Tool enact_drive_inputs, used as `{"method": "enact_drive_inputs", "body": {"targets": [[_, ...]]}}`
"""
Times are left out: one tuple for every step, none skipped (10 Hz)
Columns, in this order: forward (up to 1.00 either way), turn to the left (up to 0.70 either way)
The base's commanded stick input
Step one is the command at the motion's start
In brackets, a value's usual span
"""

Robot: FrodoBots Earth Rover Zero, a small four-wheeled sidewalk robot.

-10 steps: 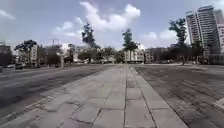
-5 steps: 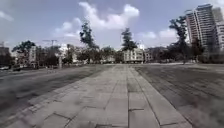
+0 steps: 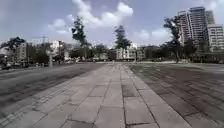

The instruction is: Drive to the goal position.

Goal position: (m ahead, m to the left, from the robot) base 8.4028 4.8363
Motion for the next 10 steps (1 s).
{"method": "enact_drive_inputs", "body": {"targets": [[0.70,0.00],[0.70,0.00],[0.70,0.00],[0.70,0.00],[0.70,0.00],[0.70,0.00],[0.70,0.00],[0.70,0.00],[0.70,0.00],[0.70,0.00]]}}
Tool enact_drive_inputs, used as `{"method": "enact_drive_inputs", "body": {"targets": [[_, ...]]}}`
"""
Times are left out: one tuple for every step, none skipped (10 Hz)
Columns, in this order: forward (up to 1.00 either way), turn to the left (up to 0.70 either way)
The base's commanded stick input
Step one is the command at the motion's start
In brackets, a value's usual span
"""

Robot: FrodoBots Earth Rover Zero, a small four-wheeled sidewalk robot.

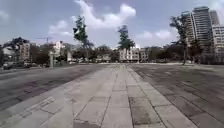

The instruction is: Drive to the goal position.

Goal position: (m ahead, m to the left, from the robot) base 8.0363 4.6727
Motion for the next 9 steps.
{"method": "enact_drive_inputs", "body": {"targets": [[0.70,0.00],[0.70,0.00],[0.70,0.00],[0.70,0.00],[0.70,0.00],[0.70,0.00],[0.70,0.00],[0.70,0.00],[0.70,0.00]]}}
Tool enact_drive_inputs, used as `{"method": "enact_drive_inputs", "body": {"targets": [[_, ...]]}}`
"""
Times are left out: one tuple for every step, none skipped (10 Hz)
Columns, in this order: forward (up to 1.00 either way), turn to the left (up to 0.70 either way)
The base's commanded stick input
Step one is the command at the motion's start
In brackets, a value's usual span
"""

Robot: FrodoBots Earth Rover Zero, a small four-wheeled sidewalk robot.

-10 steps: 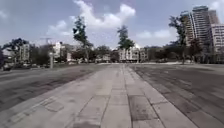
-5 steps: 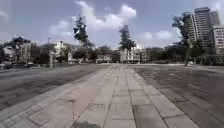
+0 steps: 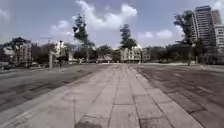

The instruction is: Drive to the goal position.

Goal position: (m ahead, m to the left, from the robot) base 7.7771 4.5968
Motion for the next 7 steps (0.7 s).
{"method": "enact_drive_inputs", "body": {"targets": [[0.70,0.00],[0.70,0.00],[0.70,0.00],[0.70,0.00],[0.70,0.00],[0.70,0.00],[0.70,0.00]]}}
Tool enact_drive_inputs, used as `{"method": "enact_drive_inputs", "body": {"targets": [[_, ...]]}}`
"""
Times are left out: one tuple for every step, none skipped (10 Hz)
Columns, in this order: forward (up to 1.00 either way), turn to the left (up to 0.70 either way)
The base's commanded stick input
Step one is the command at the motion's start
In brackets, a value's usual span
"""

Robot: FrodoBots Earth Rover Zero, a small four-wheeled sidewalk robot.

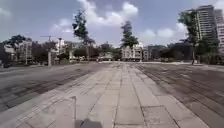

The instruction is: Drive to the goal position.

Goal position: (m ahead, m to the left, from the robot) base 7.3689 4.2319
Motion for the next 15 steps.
{"method": "enact_drive_inputs", "body": {"targets": [[0.70,0.00],[0.70,0.00],[0.70,0.00],[0.70,0.00],[0.70,0.00],[0.70,0.00],[0.70,0.00],[0.70,0.00],[0.70,0.00],[0.70,0.00],[0.70,0.00],[0.70,0.00],[0.70,0.00],[0.70,0.00],[0.70,0.00]]}}
